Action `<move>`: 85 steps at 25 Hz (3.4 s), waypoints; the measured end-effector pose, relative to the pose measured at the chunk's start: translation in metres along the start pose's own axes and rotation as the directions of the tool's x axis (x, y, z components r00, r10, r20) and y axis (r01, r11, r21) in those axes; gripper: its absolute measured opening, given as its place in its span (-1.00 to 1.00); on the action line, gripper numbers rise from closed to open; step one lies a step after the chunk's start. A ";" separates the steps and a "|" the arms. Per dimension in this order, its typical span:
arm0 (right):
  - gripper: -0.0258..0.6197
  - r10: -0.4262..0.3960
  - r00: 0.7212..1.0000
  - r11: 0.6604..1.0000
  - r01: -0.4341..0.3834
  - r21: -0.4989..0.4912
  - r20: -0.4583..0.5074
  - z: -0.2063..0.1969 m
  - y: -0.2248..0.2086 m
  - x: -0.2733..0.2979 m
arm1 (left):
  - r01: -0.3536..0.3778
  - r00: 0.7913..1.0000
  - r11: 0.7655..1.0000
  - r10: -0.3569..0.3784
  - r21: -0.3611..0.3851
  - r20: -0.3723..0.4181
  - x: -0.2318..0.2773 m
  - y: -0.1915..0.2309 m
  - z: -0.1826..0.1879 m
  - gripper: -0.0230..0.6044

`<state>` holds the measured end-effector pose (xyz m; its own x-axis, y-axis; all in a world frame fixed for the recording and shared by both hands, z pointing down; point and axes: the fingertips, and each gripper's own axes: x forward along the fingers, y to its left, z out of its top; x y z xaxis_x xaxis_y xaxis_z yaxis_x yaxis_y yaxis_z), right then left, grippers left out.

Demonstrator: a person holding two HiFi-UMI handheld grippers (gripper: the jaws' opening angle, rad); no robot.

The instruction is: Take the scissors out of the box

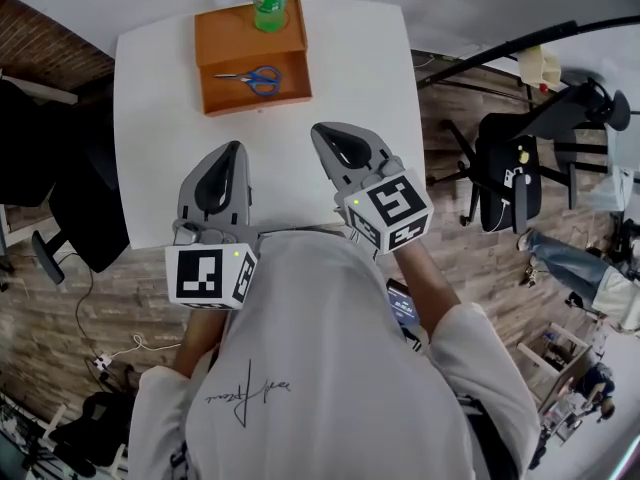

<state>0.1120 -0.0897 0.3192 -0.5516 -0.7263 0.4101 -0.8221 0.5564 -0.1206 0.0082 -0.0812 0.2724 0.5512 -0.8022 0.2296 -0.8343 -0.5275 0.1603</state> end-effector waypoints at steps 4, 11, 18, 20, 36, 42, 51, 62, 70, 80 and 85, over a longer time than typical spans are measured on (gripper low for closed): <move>-0.90 0.001 0.999 1.000 -0.002 -0.029 -0.049 -0.005 -0.005 0.021 | 0.008 1.000 1.000 -0.009 -0.021 -0.018 0.007 0.016 -0.007 -0.94; -0.90 0.021 0.993 0.997 -0.029 -0.067 -0.112 -0.011 -0.007 0.052 | 0.031 0.999 0.999 -0.033 -0.043 -0.041 0.017 0.032 -0.020 -0.94; -0.89 0.033 0.983 0.992 -0.054 -0.112 -0.181 -0.020 -0.011 0.076 | 0.062 0.994 0.995 -0.068 -0.072 -0.087 0.024 0.041 -0.034 -0.94; -0.84 0.042 0.976 0.988 -0.072 -0.134 -0.212 -0.023 -0.013 0.083 | 0.064 0.993 0.995 -0.071 -0.078 -0.092 0.027 0.044 -0.036 -0.94; -0.72 0.064 0.921 0.955 -0.168 -0.244 -0.384 -0.048 -0.030 0.139 | 0.062 0.989 0.990 -0.077 -0.125 -0.123 0.039 0.066 -0.046 -0.94; -0.70 0.080 0.890 0.939 -0.218 -0.266 -0.449 -0.060 -0.035 0.158 | 0.040 0.990 0.989 -0.059 -0.142 -0.129 0.041 0.075 -0.050 -0.94; -0.63 0.063 0.846 0.916 -0.259 -0.306 -0.529 -0.074 -0.050 0.182 | 0.015 0.990 0.988 -0.036 -0.154 -0.134 0.047 0.084 -0.053 -0.94; -0.55 0.069 0.801 0.896 -0.312 -0.316 -0.595 -0.090 -0.053 0.204 | -0.003 0.989 0.984 -0.023 -0.178 -0.146 0.052 0.095 -0.059 -0.94; -0.55 0.062 0.768 0.874 -0.350 -0.337 -0.638 -0.100 -0.056 0.219 | -0.013 0.988 0.982 -0.016 -0.187 -0.153 0.056 0.103 -0.061 -0.94; -0.53 0.051 0.709 0.855 -0.394 -0.336 -0.703 -0.121 -0.062 0.231 | -0.033 0.985 0.974 -0.007 -0.225 -0.173 0.060 0.111 -0.065 -0.94; -0.52 0.038 0.677 0.847 -0.412 -0.336 -0.735 -0.128 -0.061 0.233 | -0.038 0.985 0.972 -0.004 -0.233 -0.174 0.060 0.116 -0.068 -0.94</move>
<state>0.0518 -0.2410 0.5374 -0.3017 -0.1737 0.9374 -0.4216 0.9062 0.0322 -0.0552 -0.1716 0.3696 0.5472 -0.7395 0.3922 -0.8297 -0.4171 0.3711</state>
